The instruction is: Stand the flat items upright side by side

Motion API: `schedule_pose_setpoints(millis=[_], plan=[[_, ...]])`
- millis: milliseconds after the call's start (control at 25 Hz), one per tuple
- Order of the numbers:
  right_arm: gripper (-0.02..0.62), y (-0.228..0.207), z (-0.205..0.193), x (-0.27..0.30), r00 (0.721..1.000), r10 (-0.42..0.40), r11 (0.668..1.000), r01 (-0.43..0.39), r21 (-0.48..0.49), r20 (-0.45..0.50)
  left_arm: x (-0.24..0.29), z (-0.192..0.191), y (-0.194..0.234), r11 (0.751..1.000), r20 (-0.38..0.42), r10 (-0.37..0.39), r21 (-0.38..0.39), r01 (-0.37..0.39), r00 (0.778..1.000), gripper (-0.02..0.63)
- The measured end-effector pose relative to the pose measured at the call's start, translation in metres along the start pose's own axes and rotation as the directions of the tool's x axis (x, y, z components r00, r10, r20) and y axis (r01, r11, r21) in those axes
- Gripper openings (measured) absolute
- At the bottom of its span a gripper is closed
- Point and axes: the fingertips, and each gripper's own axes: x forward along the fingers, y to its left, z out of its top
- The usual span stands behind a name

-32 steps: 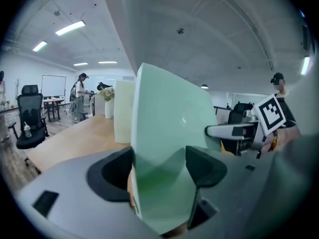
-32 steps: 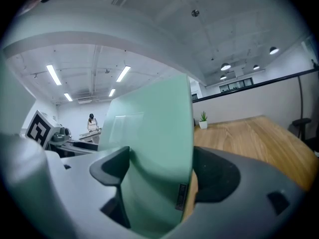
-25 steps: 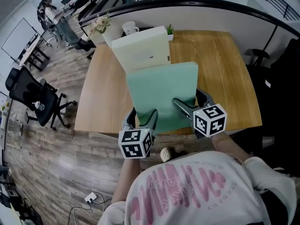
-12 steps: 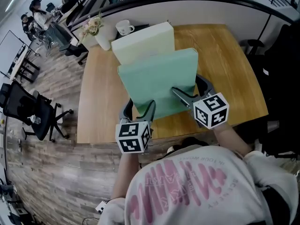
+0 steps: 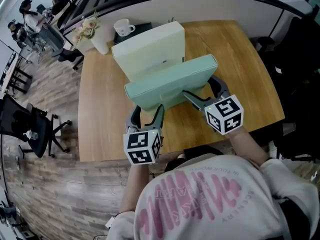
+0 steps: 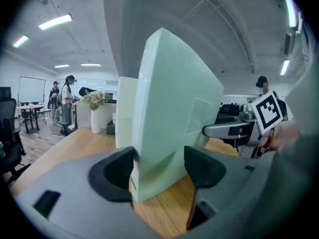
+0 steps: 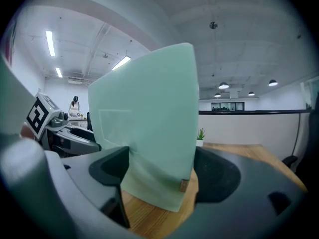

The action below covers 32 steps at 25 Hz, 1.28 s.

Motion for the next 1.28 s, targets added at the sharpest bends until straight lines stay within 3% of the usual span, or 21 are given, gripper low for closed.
schedule_pose_setpoints(millis=[360,520,1280], plan=[[0.397,-0.02,0.012,0.037,1.0,0.011,1.0,-0.011,-0.023,-0.003,0.032,0.008,0.015,0.998,-0.002,-0.014,-0.059,0.013,1.0,0.318],[0.398,-0.022,0.02,0.05,1.0,0.022,0.998,-0.023,-0.051,-0.008,0.04,0.011,0.025,0.999,-0.02,-0.003,-0.038,0.002,1.0,0.314],[0.398,-0.028,0.017,0.087,0.998,0.06,0.998,-0.06,0.0,-0.028,0.061,0.017,0.051,0.999,-0.028,0.048,-0.016,-0.048,0.998,0.307]])
